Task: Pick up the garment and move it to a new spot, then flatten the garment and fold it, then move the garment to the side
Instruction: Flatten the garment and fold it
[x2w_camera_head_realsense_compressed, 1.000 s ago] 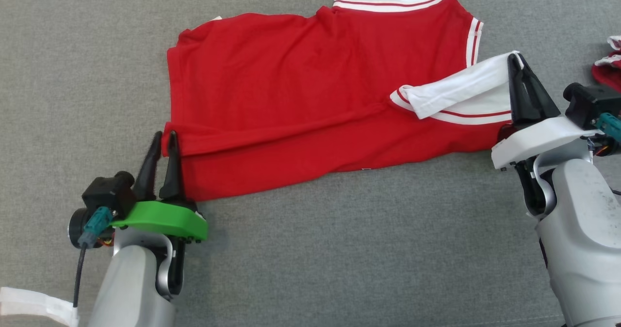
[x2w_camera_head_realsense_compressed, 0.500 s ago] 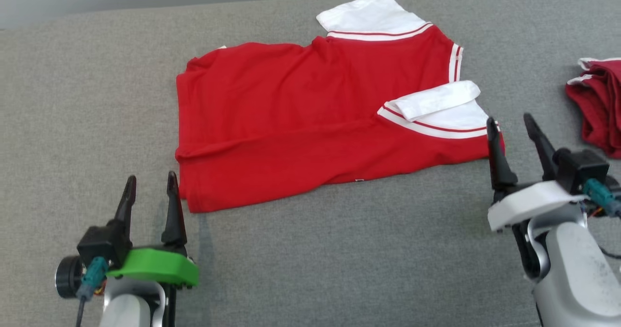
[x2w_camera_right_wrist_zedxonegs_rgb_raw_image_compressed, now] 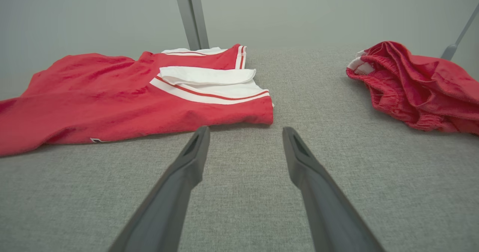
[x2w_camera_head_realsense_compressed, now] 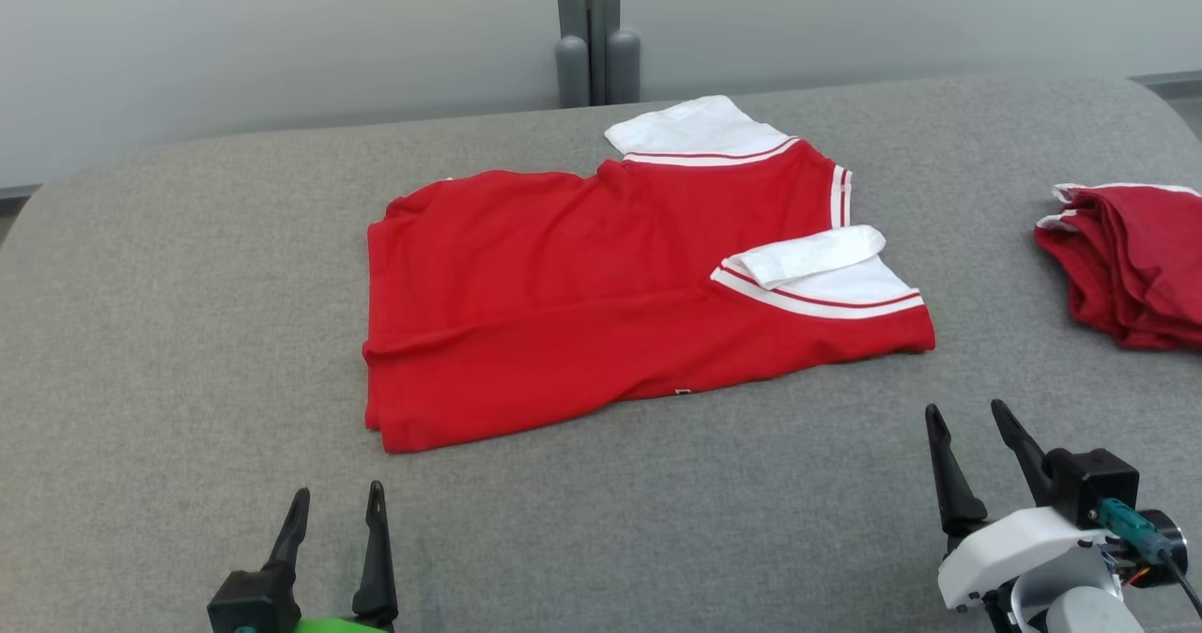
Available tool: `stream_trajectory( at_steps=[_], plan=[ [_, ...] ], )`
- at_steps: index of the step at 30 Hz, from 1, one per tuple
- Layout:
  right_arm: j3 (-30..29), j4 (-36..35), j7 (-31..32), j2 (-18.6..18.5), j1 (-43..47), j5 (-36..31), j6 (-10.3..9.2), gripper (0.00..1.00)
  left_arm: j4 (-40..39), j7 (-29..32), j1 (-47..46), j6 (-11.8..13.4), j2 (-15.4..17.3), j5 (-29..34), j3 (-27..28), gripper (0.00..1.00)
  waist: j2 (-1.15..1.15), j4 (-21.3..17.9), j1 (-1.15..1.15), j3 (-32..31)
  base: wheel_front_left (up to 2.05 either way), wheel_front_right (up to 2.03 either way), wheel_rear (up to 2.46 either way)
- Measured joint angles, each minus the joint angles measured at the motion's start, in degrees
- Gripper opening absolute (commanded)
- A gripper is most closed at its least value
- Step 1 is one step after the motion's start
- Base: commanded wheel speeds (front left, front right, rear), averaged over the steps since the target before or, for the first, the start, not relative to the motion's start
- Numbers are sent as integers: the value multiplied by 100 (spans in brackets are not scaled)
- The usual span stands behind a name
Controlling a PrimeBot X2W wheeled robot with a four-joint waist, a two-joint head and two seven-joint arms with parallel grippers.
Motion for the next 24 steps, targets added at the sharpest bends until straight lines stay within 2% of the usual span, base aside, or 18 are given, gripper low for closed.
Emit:
stream_trajectory(
  at_steps=[6, 12, 24],
  plan=[
    [-2, 8, 0, 22, 94, 23, 0, 100, 5, 0, 104, 47, 1, -60, -77, 100, 0, -10, 0, -188, 0, 0, 0],
    [-25, -19, 0, 31, 54, 25, 0, 100, 59, 0, 64, 57, 0, -164, -156, 100, 0, -23, 0, -105, 0, 0, 0],
    [-234, -36, -1, 22, -909, -69, 0, 100, 692, -1, -1187, -114, 0, -216, -133, 100, 0, -2, 0, 617, 0, 0, 0]
  ],
)
